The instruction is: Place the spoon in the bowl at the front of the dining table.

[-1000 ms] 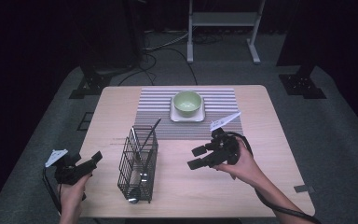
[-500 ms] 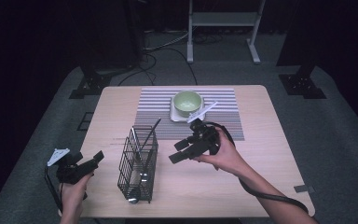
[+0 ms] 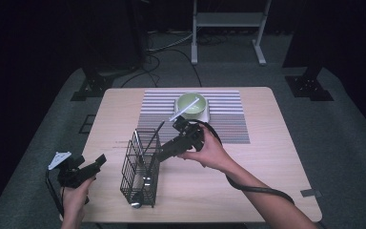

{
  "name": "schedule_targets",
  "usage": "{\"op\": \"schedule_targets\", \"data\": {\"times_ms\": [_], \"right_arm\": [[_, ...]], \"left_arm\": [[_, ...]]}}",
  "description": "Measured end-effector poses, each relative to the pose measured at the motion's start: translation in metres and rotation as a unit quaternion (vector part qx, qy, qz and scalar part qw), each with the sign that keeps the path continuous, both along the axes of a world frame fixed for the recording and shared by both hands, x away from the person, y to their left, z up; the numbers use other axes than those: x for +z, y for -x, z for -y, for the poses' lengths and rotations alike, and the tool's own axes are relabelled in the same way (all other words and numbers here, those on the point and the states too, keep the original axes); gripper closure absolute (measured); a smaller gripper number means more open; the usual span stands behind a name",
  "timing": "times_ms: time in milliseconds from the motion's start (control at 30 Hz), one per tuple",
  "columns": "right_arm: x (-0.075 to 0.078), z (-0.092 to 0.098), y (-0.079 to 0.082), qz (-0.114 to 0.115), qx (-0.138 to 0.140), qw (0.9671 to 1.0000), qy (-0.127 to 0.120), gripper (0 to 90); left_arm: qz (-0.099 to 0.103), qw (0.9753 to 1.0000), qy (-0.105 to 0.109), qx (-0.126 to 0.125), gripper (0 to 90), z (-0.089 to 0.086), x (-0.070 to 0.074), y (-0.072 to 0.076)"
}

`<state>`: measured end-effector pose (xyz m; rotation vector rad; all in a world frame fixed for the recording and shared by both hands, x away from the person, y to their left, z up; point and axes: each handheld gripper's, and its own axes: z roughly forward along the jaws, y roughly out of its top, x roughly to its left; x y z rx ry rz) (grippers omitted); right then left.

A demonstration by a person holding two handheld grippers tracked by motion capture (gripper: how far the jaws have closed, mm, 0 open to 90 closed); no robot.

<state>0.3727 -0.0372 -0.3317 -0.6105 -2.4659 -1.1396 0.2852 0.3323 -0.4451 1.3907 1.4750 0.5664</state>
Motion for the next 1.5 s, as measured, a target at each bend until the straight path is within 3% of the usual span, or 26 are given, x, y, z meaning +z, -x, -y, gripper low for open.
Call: {"op": "schedule_targets", "data": {"times_ms": [300,367,567,767,1500], "right_arm": [[-0.006,-0.015,-0.005,0.001,-0.009,0.9999,0.014,63.2],[-0.008,-0.018,-0.004,0.003,-0.006,0.9998,0.019,71.4],[-0.004,-0.017,0.000,0.004,0.001,1.0000,0.007,88.0],[0.000,-0.014,0.000,-0.004,-0.002,1.0000,-0.002,89.1],[0.030,0.011,-0.003,0.001,-0.033,0.9987,-0.038,89.3]], "left_arm": [[-0.001,1.0000,0.000,0.001,1.0,-0.001,0.000,0.000],[0.000,1.0000,-0.001,0.000,1.0,-0.001,0.000,0.000],[0.000,1.0000,0.001,0.002,1.0,-0.002,0.000,0.000],[0.001,1.0000,0.003,0.004,1.0,-0.002,0.000,0.001],[0.000,1.0000,0.003,0.005,1.0,-0.004,0.001,0.001]]}}
